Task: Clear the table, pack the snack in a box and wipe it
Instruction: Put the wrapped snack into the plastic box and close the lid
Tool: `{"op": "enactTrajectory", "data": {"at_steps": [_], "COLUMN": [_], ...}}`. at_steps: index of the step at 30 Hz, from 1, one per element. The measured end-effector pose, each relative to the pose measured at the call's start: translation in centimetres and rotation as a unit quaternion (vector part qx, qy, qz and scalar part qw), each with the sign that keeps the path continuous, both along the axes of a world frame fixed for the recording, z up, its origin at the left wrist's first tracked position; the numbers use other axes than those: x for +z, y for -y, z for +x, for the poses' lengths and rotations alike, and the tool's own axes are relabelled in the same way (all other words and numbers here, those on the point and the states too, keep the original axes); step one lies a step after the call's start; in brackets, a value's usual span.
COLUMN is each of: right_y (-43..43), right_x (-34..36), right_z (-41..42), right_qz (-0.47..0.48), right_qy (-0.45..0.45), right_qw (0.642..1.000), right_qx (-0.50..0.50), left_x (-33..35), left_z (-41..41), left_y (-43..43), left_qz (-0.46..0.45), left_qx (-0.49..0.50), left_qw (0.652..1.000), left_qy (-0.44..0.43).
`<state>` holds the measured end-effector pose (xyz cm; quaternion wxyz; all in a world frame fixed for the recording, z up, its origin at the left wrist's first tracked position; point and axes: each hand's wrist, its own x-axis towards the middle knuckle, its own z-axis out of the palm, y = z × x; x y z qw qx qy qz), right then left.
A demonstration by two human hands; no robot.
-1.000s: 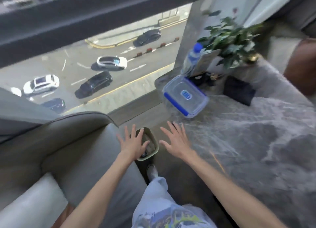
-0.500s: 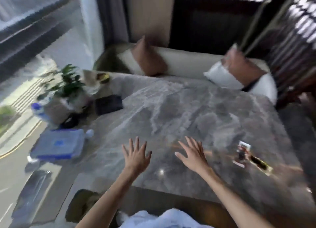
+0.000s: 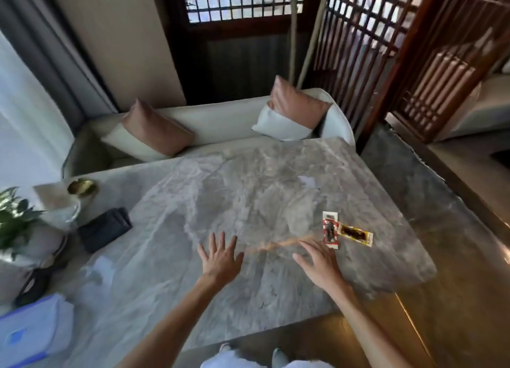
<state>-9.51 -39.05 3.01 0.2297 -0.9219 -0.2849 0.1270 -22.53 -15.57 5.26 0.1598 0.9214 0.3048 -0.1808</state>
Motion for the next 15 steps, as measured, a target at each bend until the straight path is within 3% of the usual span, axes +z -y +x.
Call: {"op": "enactTrajectory", "data": {"at_steps": [4,8,15], "right_y": [-3.8,-12.1,-33.1], "right_x": [-0.1,0.7,0.9], "right_z": [-1.0,-3.9,-15.9], "right_qz": [-0.015,-0.038,-0.049], "right_qy": [-0.017,-0.068,-0.162], "right_qw": [0.999,0.994,0.961], "right_qx": [0.024,0.082,0.220], "left_x": [0.7,0.1,-1.2], "left_z": [-1.4,-6.7,-24.8], "left_y": [-3.4,-9.9,-24.9], "left_qz": [-0.001,-0.001,0.019], "left_qx": [0.020,0.101,0.285], "left_qw": [1.000,0.995,0.957], "left_qy": [0.016,0.029,0.043]}}
